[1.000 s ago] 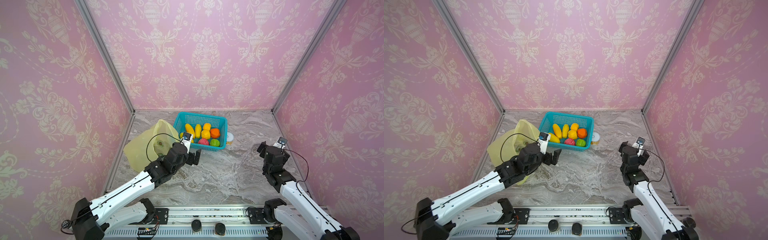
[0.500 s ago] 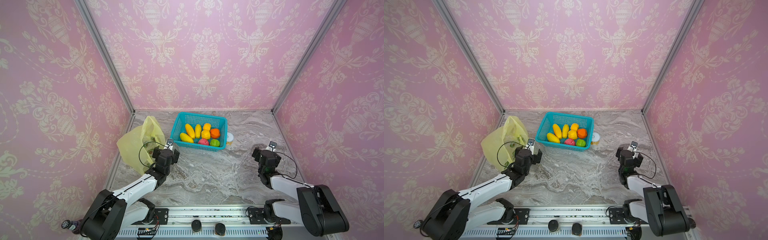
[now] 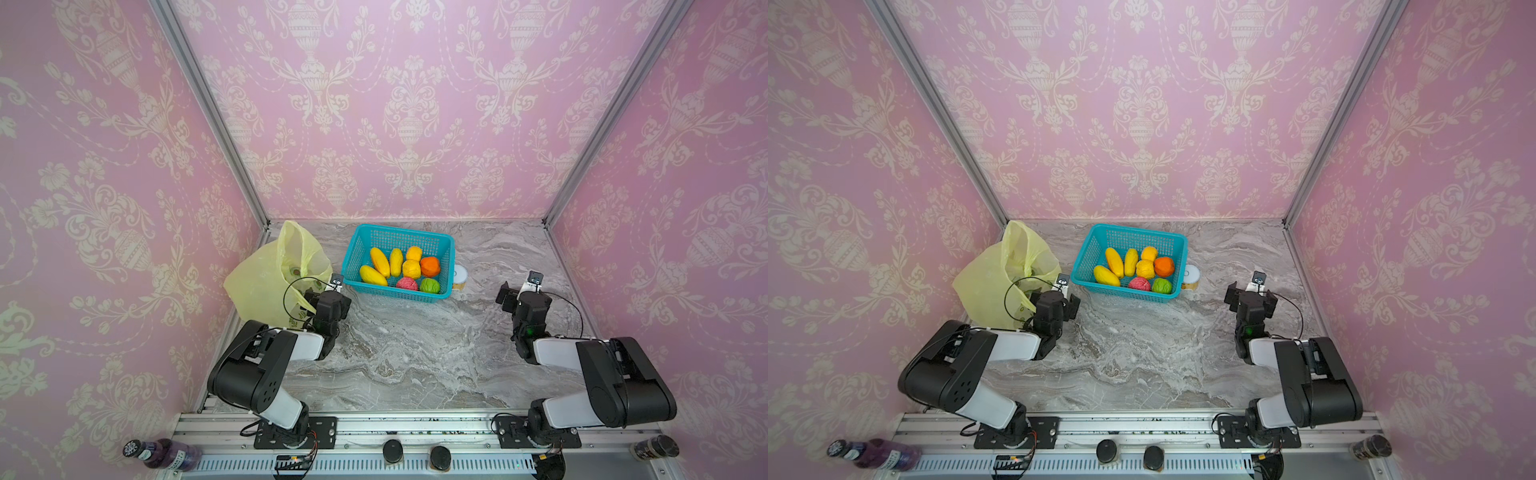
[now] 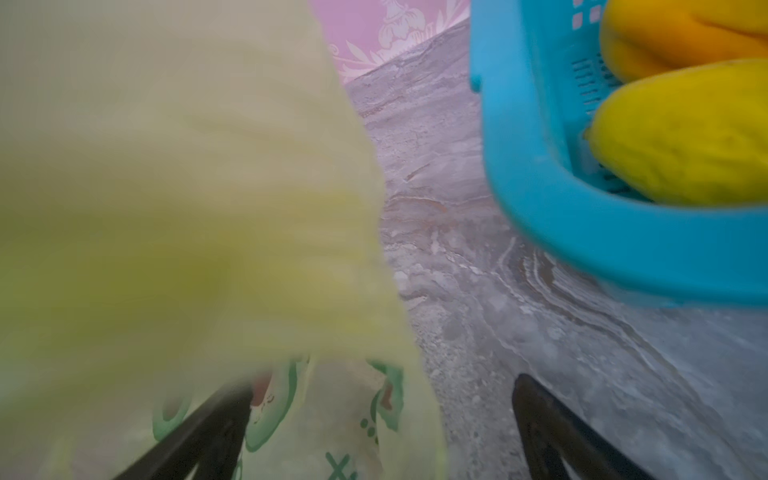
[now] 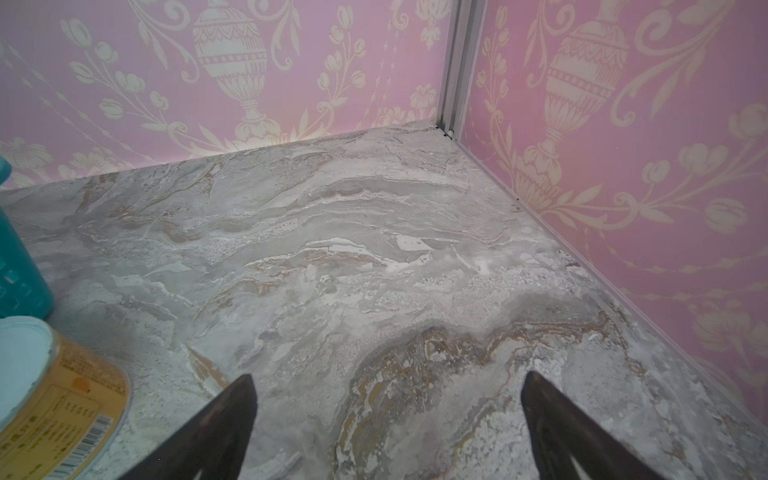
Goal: Untie the knot of the plastic bag and take out the fruit
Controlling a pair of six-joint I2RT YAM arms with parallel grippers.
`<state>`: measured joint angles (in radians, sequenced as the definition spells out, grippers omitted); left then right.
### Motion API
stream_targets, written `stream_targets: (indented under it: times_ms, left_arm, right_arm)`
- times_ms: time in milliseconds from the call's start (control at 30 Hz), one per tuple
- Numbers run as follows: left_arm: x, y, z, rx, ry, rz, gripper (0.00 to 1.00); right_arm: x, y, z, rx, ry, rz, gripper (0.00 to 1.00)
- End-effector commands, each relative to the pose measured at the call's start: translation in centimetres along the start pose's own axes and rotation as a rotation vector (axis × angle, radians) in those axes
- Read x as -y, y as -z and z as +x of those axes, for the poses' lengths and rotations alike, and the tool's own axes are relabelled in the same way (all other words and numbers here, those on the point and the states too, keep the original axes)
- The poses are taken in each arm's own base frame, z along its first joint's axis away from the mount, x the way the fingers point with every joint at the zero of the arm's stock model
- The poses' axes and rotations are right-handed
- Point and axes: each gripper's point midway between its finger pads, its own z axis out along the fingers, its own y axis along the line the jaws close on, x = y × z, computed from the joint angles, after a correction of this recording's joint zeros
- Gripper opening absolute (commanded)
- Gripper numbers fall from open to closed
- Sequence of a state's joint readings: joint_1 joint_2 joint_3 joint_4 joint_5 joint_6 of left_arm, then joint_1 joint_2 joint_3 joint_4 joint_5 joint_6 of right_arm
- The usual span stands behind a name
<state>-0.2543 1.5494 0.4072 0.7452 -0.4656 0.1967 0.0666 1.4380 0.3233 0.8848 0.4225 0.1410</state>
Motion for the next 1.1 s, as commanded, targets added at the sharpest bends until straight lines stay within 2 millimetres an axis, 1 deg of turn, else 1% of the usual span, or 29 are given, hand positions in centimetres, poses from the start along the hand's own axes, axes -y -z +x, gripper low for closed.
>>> stream_targets:
  times_ms: [0,33,133,167,233,333,400,467,500,533,567,600,633,667,833,1000,1067]
  left_arm:
    - [-1.8,-0.5,-2.1,0.066,0.134,0.013,0.99]
    - [-2.4,-0.7,-2.0,0.061,0.159,0.007,0.99]
    - [-3.0,-1.2,-1.3,0.061,0.205,0.017,0.99]
    - [-3.2,-1.4,-1.3,0.088,0.224,0.022,0.99]
    - [-4.4,-1.9,-0.5,0.074,0.3,0.01,0.99]
    - [-4.1,-2.4,0.0,0.081,0.338,0.087,0.99]
    - [-3.7,-2.5,0.4,0.082,0.348,0.111,0.99]
    - [-3.9,-2.5,0.5,0.107,0.356,0.111,0.99]
    - [-3.9,-2.5,0.6,0.093,0.358,0.112,0.99]
    - [-3.8,-2.5,0.7,0.09,0.358,0.113,0.99]
    - [-3.9,-2.5,0.6,0.099,0.357,0.112,0.99]
    - [-3.9,-2.5,0.6,0.1,0.356,0.111,0.99]
    - [-3.9,-2.5,0.7,0.096,0.357,0.112,0.99]
    - [-3.9,-2.5,0.5,0.1,0.357,0.11,0.99]
    - [-3.9,-2.4,0.6,0.1,0.355,0.113,0.99]
    - [-3.9,-2.4,0.6,0.1,0.354,0.113,0.99]
    - [-3.9,-2.4,0.5,0.101,0.354,0.112,0.99]
  right_arm:
    - [-0.5,-0.2,-0.6,0.016,0.013,-0.025,1.0]
    - [-0.5,-0.2,-0.7,0.02,0.012,-0.026,1.0]
    - [-0.9,0.0,-0.7,0.032,0.018,-0.055,1.0]
    - [-1.1,0.2,-0.6,0.04,0.02,-0.072,1.0]
    - [-1.5,0.7,-0.6,0.068,0.026,-0.114,1.0]
    - [-1.5,1.7,-0.7,0.119,0.016,-0.142,1.0]
    - [-1.6,1.8,-0.6,0.124,0.016,-0.151,1.0]
    - [-2.1,1.5,-0.5,0.107,0.026,-0.174,1.0]
    - [-2.8,1.2,-0.1,0.082,0.041,-0.212,1.0]
    - [-3.1,0.6,0.7,0.043,0.046,-0.223,1.0]
    - [-2.7,-0.3,0.5,0.057,0.029,-0.191,1.0]
    - [-2.6,-0.3,0.9,0.034,0.024,-0.201,1.0]
    - [-2.5,-0.4,1.0,0.015,0.021,-0.193,1.0]
    - [-2.5,-0.5,0.7,0.026,0.022,-0.193,1.0]
    - [-2.5,-0.4,0.8,0.03,0.025,-0.195,1.0]
    - [-3.7,-1.0,1.0,-0.009,0.062,-0.231,1.0]
    - [-3.7,-1.0,1.0,-0.01,0.062,-0.232,1.0]
